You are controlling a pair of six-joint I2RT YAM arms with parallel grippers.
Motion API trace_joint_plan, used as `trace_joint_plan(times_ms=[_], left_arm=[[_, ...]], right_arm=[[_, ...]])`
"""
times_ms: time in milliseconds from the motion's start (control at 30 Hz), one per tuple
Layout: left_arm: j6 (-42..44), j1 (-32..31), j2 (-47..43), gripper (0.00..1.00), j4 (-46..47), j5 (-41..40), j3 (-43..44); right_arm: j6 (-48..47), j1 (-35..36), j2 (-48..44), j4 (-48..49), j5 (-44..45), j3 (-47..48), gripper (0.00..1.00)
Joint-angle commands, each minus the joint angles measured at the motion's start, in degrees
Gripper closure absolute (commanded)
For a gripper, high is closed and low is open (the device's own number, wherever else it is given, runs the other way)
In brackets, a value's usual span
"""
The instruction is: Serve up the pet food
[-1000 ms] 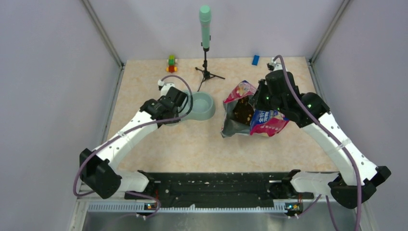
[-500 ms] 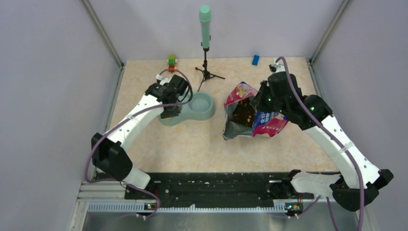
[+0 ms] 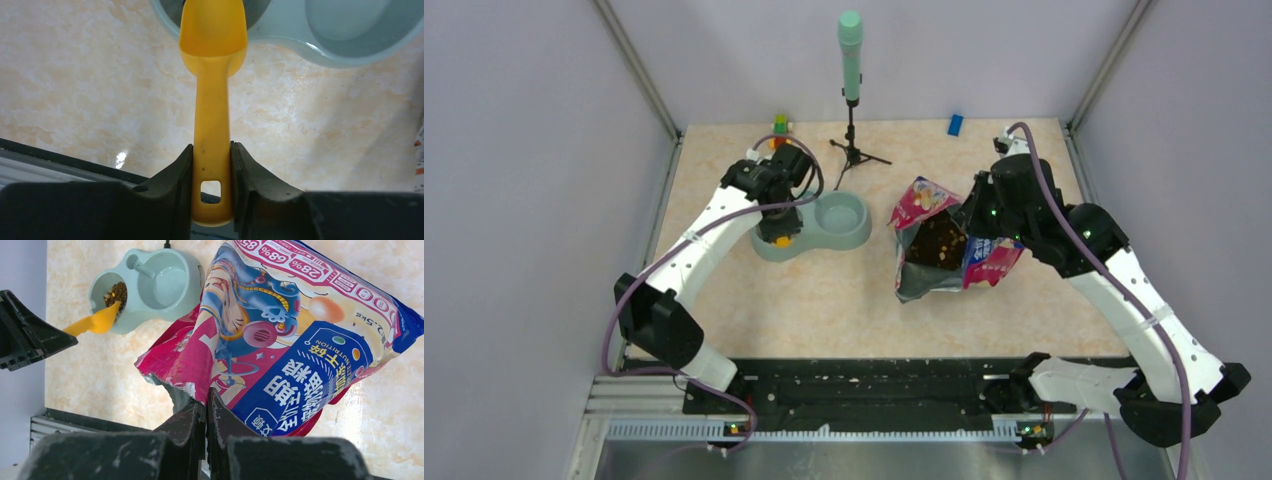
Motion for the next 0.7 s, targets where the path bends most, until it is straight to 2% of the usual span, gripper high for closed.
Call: trace_joint_plan(times_ms=[0,500,667], left_arm=[[-0.8,1.1,-1.8,1.00,-0.5,3.4,3.8],[1.8,4.8,-3.6,1.00,-3.2,5.1,8.9],[3.1,5.0,-4.8,1.00,-2.1,7.9,4.6]], right_arm=[[0.6,0.2,-2.7,5.0,-0.1,1.3,1.00],[0.7,0.2,-3.3,5.2,-0.1,0.2,1.00],[0.8,0.2,-3.5,5.5,-0.1,-0.3,1.00]])
